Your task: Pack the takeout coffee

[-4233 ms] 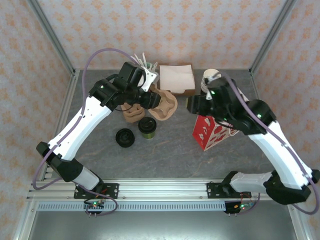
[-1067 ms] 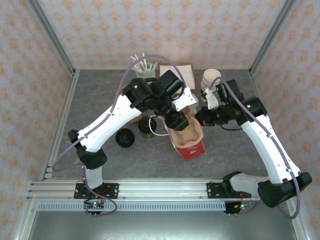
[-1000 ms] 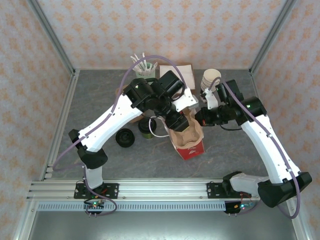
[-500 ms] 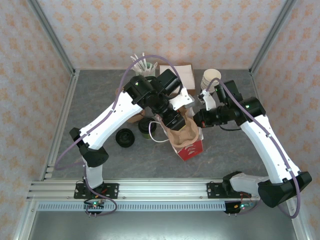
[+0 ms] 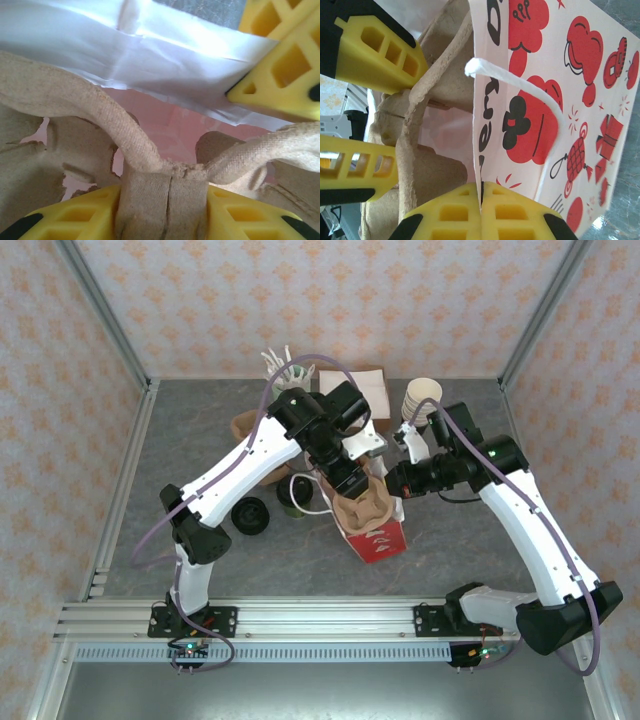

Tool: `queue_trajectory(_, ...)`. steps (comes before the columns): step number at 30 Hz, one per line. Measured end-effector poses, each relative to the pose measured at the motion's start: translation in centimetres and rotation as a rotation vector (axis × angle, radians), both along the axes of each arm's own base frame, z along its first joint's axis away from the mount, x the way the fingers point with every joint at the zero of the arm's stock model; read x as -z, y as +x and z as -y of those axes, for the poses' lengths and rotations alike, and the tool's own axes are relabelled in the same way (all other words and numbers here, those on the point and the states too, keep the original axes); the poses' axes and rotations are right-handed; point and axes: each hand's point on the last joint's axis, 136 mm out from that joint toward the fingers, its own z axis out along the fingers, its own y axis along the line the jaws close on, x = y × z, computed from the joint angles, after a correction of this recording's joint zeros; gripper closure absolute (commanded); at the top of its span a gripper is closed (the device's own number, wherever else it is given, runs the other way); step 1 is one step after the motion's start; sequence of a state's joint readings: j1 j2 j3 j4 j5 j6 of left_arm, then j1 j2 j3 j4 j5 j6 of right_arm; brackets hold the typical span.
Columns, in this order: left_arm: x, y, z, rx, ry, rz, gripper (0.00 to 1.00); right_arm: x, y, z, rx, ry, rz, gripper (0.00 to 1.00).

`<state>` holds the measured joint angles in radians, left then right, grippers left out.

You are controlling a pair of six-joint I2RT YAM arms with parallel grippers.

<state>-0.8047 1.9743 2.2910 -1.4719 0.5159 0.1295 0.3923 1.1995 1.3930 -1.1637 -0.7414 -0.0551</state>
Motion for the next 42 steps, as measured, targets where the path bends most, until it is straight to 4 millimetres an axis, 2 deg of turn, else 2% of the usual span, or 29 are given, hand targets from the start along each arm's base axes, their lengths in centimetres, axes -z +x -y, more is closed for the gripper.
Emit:
queue_trajectory(12, 1.0, 1.1, -0.9, -0.048, 0.067, 0.043, 0.58, 0.6, 0.1, -0.5, -0.020, 0.020, 0.001, 0.99)
queue_trajectory(19, 1.1, 1.4, -1.0, -0.067, 0.059, 0.032, 0.58, 0.7, -0.1, -0.4, -0.033, 0.018, 0.014, 0.98)
queue_trajectory(28, 0.9, 2.7, -2.0, -0.174, 0.040, -0.018, 0.58, 0.5, -0.2, -0.6, -0.041, 0.032, 0.015, 0.96)
queue_trajectory(42, 0.9, 2.8, -2.2, -0.244, 0.041, -0.049, 0.59, 0.4, -0.3, -1.0, -0.058, 0.066, 0.025, 0.96)
